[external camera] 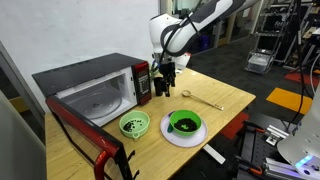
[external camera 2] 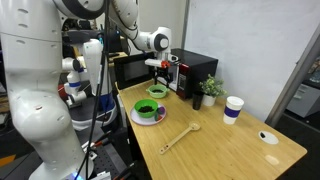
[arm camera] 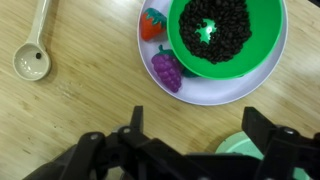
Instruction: Put the light green bowl between the spoon and the dark green bowl
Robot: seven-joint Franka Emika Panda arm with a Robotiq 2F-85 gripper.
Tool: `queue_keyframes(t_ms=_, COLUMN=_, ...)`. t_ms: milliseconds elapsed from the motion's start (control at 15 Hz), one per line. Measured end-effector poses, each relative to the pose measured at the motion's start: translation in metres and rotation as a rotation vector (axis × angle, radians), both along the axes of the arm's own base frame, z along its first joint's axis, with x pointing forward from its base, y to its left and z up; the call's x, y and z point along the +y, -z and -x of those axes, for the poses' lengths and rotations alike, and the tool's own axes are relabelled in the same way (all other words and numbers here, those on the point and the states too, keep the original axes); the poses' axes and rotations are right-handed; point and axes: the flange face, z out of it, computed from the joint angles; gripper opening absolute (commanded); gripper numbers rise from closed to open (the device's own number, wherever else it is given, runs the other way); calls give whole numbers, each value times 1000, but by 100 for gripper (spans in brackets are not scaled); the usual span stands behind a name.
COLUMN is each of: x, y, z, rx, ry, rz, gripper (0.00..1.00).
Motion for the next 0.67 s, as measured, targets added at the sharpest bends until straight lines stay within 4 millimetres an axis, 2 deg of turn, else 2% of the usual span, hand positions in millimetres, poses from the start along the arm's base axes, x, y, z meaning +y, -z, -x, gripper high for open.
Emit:
queue_keyframes(t_ms=400, x=5, y=5, z=-10, rx=-19, ry=-7, rz=-13, gripper=100)
queue_keyframes(t_ms=667, x=19, y=27, z=-24, rx=-17, ry=-21, rz=-34, gripper=100)
